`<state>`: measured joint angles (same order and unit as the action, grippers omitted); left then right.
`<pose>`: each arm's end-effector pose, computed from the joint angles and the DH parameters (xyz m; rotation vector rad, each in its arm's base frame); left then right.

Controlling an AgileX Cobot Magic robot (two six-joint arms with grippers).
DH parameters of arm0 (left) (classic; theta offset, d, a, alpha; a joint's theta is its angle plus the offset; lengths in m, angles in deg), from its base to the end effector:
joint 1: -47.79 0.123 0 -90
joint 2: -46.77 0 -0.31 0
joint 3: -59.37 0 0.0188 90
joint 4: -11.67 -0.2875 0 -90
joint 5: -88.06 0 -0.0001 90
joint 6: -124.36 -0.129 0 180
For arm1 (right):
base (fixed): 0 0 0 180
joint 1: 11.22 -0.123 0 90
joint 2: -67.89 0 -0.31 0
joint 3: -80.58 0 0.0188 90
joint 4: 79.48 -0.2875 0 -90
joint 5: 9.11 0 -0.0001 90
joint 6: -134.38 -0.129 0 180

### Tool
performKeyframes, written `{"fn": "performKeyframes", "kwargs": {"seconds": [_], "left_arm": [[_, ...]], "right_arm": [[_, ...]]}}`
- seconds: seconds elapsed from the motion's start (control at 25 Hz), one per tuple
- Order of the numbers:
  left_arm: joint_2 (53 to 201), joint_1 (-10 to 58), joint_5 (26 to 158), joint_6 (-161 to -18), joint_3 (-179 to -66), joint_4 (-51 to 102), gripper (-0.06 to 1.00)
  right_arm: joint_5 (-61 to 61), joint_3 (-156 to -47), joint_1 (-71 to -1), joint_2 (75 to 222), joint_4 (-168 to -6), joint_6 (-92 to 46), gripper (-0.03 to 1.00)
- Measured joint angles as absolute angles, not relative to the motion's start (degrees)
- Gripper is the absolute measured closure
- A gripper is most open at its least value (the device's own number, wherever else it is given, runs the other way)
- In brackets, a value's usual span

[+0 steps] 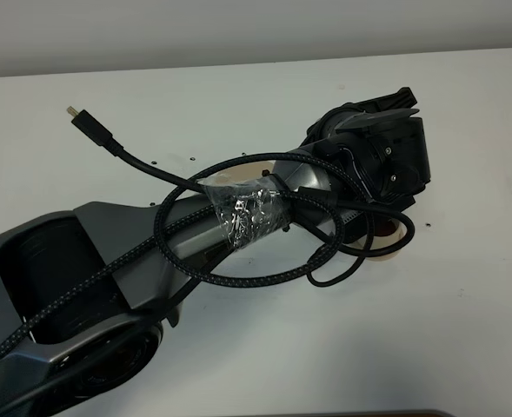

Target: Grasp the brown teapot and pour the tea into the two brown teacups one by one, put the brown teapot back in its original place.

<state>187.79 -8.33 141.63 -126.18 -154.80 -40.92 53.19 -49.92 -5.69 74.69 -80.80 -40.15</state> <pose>0.3899 -0.4327 0.1701 2.5950 0.6469 1.2167 0.0342 -0.0007 0.2730 -0.0004 2.0710 -0.0903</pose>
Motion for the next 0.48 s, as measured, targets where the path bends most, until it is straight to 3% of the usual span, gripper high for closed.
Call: {"fn": "performKeyframes", "kwargs": {"seconds": [0.48], "left_arm": [[187.79,-8.33,141.52,-127.72,-154.80,-40.98,0.81]], "right_arm": [[53.19,-49.92,-5.69,74.69,-80.80,-40.15,0.44]]}}
